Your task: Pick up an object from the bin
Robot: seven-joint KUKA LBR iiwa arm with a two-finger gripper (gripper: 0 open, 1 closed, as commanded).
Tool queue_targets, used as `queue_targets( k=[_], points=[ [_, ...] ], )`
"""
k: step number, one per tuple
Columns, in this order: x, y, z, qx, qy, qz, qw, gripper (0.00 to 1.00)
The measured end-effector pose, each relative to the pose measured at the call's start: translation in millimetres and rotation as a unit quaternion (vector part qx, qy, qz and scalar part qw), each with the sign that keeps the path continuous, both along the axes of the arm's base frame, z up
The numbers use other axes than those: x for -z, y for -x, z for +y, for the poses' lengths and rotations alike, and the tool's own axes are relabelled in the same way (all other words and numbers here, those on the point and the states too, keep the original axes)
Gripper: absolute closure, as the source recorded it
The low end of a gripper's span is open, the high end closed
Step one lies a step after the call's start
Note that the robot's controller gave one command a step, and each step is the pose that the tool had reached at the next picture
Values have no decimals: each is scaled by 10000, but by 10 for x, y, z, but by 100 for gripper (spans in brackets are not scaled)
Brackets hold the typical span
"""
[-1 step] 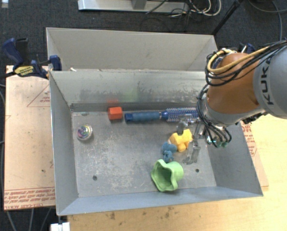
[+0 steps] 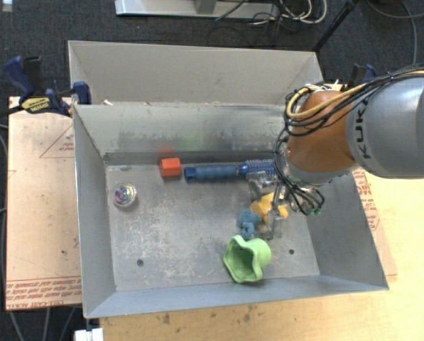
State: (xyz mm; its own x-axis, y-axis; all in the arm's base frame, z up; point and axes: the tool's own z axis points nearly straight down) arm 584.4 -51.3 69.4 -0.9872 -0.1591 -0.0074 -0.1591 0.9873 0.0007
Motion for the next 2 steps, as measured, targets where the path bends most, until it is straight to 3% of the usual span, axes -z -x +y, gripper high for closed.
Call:
queue_targets(
  k=[1, 2],
  points=[
    [-12, 13, 0, -4, 3, 15, 10000, 100],
    [-8, 16, 0, -6, 4, 19, 10000, 0]
  ],
)
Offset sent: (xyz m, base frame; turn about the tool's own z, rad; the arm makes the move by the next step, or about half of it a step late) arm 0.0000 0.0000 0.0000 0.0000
